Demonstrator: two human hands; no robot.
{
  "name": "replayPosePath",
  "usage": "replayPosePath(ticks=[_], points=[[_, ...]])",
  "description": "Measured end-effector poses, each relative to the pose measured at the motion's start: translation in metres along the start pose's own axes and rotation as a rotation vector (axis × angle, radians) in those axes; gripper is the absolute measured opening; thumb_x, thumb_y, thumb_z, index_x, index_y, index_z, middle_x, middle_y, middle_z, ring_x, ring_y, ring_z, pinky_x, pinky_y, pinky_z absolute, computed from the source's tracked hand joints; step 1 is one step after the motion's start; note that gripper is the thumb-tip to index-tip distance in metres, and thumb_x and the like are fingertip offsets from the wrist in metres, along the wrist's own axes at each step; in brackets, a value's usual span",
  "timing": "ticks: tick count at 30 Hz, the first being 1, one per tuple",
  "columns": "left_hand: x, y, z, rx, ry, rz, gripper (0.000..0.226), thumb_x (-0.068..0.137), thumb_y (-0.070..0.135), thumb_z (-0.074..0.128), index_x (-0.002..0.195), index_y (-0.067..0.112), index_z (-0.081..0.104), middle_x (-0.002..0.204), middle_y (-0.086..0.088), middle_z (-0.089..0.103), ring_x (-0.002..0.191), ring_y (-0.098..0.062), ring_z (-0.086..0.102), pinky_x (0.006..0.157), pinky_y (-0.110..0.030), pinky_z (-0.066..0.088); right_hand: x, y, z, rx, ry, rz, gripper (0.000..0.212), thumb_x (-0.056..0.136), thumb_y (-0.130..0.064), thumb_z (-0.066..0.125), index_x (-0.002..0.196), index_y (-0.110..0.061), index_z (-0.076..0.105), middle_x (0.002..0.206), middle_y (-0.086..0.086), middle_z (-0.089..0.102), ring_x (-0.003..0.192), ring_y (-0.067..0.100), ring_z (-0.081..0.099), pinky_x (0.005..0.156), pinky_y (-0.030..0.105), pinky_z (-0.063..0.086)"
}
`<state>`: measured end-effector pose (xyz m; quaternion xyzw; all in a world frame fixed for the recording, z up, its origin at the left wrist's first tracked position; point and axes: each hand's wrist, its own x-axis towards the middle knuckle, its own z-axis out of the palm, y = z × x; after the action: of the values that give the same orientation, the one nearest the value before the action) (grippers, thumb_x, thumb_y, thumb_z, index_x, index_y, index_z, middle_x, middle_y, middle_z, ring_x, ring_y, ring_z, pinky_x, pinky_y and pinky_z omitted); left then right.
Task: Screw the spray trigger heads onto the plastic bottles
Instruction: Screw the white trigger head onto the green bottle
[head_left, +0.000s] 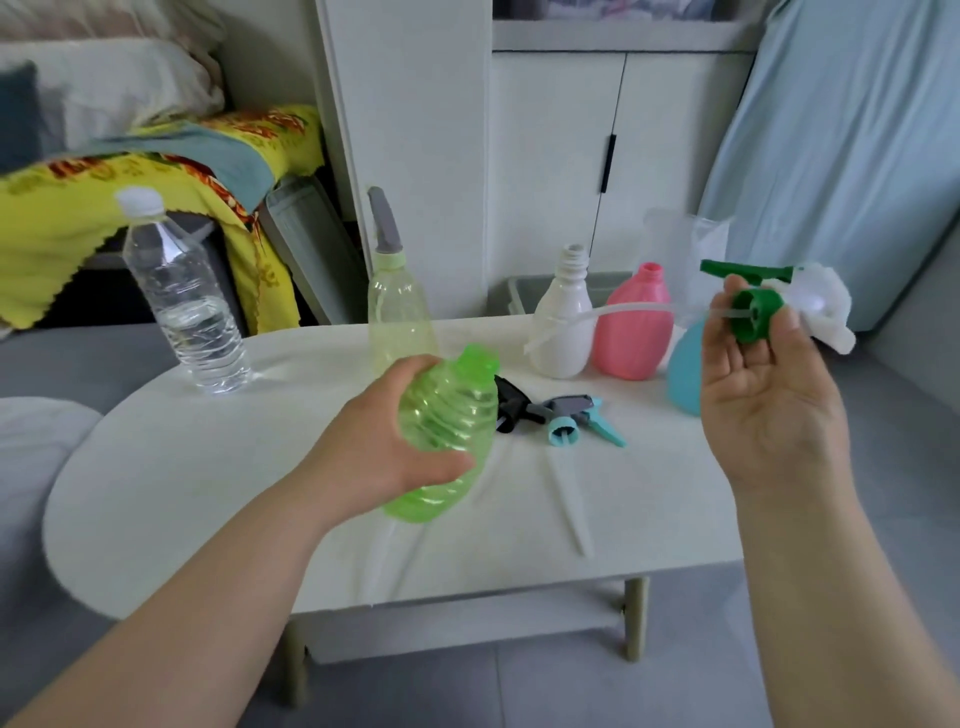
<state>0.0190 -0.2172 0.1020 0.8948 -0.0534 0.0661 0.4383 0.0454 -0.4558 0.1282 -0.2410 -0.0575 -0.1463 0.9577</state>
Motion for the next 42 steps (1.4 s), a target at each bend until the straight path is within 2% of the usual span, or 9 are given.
replayPosePath(ticks=[7,12,17,19,22,27,32,37,42], points=[[-0.016,-0.003,0.002,-0.042,-0.064,0.005,0.068,0.037,0.050,0.071,0.091,0.066,0.033,0.100,0.036,0.045,0.089,0.024,0.044,0.066,0.004,0.035,-0.005,0.008,0.006,-0.161,-0.039,0.039,0.010,0.078,-0.014,0.052,0.086,-0.010,0.058,0.087,0.002,0.067,0.078,0.009,0.067,0.069,0.018,0.053],[-0.016,-0.004,0.008,-0.128,-0.081,-0.004,0.066,0.041,0.044,0.073,0.090,0.066,0.035,0.102,0.030,0.051,0.094,0.013,0.049,0.070,-0.008,0.037,-0.008,0.017,0.006,-0.327,-0.104,0.096,0.009,0.068,-0.016,0.055,0.076,-0.012,0.055,0.073,-0.004,0.074,0.072,0.008,0.069,0.065,0.017,0.053],[-0.016,-0.005,0.016,-0.228,-0.104,0.015,0.069,0.035,0.053,0.070,0.096,0.064,0.040,0.099,0.033,0.057,0.094,0.016,0.051,0.070,0.000,0.041,-0.013,0.039,0.017,-0.600,-0.263,0.166,0.013,0.066,-0.020,0.061,0.056,-0.022,0.069,0.074,-0.007,0.075,0.073,0.009,0.069,0.071,0.024,0.056],[-0.015,-0.006,0.016,-0.274,-0.108,0.033,0.069,0.035,0.053,0.071,0.096,0.064,0.042,0.101,0.036,0.056,0.094,0.014,0.053,0.070,0.000,0.041,-0.014,0.053,0.022,-0.729,-0.383,0.226,0.007,0.065,-0.022,0.068,0.066,-0.026,0.073,0.076,-0.007,0.075,0.076,0.010,0.069,0.074,0.024,0.056],[-0.013,-0.011,0.011,-0.346,-0.087,0.037,0.067,0.034,0.051,0.072,0.094,0.063,0.045,0.101,0.037,0.058,0.092,0.010,0.057,0.069,-0.003,0.043,-0.015,0.071,0.028,-0.755,-0.521,0.341,0.019,0.060,-0.028,0.069,0.078,-0.027,0.073,0.081,-0.007,0.075,0.080,0.011,0.069,0.073,0.027,0.056],[-0.010,-0.020,0.007,-0.384,-0.061,0.036,0.064,0.034,0.051,0.072,0.091,0.064,0.047,0.100,0.035,0.060,0.091,0.008,0.059,0.072,-0.007,0.046,-0.013,0.084,0.031,-0.698,-0.586,0.425,0.021,0.066,-0.017,0.064,0.085,-0.023,0.071,0.085,-0.004,0.075,0.089,0.012,0.069,0.074,0.023,0.055],[-0.015,-0.025,0.006,-0.371,-0.069,0.025,0.065,0.033,0.052,0.071,0.093,0.063,0.047,0.099,0.035,0.060,0.088,0.010,0.059,0.070,-0.005,0.045,-0.013,0.083,0.025,-0.776,-0.690,0.468,0.037,0.057,-0.031,0.077,0.093,-0.026,0.070,0.091,-0.005,0.075,0.096,0.014,0.067,0.083,0.025,0.053],[-0.015,-0.022,0.011,-0.324,-0.065,0.030,0.067,0.034,0.055,0.069,0.094,0.065,0.043,0.101,0.036,0.055,0.092,0.013,0.055,0.074,-0.002,0.042,-0.008,0.075,0.019,-0.778,-0.717,0.493,0.050,0.055,-0.042,0.078,0.098,-0.020,0.069,0.092,-0.001,0.074,0.097,0.017,0.066,0.081,0.025,0.052],[-0.014,-0.022,0.020,-0.254,0.006,0.028,0.063,0.037,0.052,0.071,0.090,0.068,0.040,0.102,0.045,0.044,0.091,0.018,0.049,0.069,0.003,0.038,-0.010,0.079,0.021,-0.933,-0.615,0.394,0.031,0.056,-0.030,0.071,0.085,-0.021,0.068,0.081,-0.006,0.075,0.084,0.009,0.068,0.071,0.018,0.053]])
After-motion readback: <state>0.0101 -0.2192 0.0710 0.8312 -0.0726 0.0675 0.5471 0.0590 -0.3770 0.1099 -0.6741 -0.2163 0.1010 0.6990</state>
